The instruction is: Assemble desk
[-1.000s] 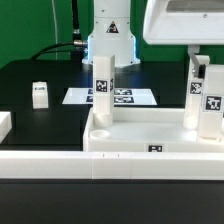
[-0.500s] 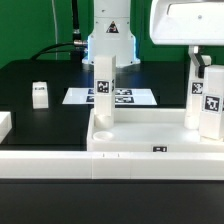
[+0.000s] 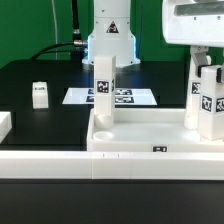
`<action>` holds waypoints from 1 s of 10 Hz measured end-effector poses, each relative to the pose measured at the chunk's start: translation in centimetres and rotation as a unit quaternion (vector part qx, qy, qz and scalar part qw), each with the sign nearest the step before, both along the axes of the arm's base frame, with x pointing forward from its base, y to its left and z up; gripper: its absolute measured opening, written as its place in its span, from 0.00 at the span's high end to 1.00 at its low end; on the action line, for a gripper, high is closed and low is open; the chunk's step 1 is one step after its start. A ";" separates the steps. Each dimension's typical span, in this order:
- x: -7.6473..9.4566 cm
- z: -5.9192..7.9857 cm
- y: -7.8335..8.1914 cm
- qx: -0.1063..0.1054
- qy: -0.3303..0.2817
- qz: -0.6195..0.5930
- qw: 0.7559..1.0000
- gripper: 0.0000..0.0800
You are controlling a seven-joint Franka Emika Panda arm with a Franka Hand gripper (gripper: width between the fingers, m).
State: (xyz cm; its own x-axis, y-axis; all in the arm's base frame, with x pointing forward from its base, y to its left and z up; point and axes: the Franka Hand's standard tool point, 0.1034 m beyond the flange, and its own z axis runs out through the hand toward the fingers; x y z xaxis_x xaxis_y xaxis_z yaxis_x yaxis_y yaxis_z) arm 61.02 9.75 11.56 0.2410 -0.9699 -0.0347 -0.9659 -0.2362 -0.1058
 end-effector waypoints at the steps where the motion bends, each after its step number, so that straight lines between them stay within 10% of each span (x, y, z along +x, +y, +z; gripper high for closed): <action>1: 0.0 0.0 0.0 0.002 0.001 -0.025 1.000 0.64; 5: 0.0 0.0 0.1 0.004 0.002 -0.032 0.999 0.54; 6: -0.1 0.0 0.3 0.001 0.001 -0.006 1.000 0.27; 7: -0.1 -0.1 0.5 -0.001 -0.001 0.027 1.000 0.21; 10: -0.1 0.0 0.9 -0.014 -0.009 0.183 0.983 0.19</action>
Offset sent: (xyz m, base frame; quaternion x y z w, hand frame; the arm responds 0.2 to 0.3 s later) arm 0.0000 0.0000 0.0000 0.0000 0.0000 0.0000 1.0000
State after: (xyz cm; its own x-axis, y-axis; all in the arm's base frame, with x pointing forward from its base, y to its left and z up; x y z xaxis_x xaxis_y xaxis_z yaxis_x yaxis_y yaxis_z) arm 60.92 10.69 11.58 0.5740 -0.8189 -0.0012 -0.8140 -0.5704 -0.1099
